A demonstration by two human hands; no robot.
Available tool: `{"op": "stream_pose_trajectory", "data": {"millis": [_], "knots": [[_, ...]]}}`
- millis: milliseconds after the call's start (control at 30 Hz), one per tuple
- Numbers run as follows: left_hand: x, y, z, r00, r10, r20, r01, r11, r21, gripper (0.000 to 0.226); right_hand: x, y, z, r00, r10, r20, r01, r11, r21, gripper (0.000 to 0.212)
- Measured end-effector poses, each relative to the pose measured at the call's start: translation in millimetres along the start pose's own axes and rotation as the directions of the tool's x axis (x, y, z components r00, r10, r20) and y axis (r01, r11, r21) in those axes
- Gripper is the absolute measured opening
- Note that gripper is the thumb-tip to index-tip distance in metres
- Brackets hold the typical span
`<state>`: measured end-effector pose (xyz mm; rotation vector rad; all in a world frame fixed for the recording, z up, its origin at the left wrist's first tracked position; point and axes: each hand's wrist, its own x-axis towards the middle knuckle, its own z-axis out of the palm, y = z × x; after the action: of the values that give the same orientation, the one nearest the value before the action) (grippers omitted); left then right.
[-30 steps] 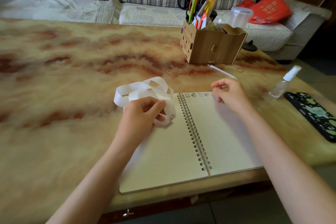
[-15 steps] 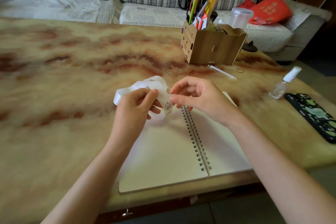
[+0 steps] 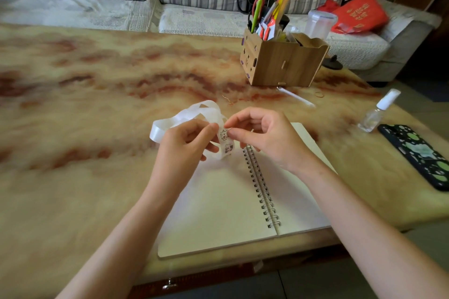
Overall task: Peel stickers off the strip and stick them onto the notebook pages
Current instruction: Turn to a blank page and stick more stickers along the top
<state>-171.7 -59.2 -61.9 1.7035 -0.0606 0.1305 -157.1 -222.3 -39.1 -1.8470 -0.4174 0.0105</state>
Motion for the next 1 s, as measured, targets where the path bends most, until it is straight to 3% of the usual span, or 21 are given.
{"op": "stream_pose_trajectory", "data": {"millis": [367,800,1000], "knots": [[0.6,-1.7,0.5,1.000,0.019,-0.006,-0.018,1.000,0.020,0.017,3.1,7.7,0.6,0.999,-0.030,-0.019,0.028,0.995,-0.095,0.020],[0.1,-4.6,3.6,1.000,0.013,-0.025,-0.011,0.999,0.050,0.018,0.9,9.9,-2.3,1.000,0.005,-0.023,-0.009,0.984,-0.176,0.004],[0.4,-5.6,3.7,1.000,-0.016,-0.021,0.017,0.998,0.068,0.020,1.6,7.7,-5.3,0.999,-0.037,0.014,0.039,0.983,-0.178,0.013]]}}
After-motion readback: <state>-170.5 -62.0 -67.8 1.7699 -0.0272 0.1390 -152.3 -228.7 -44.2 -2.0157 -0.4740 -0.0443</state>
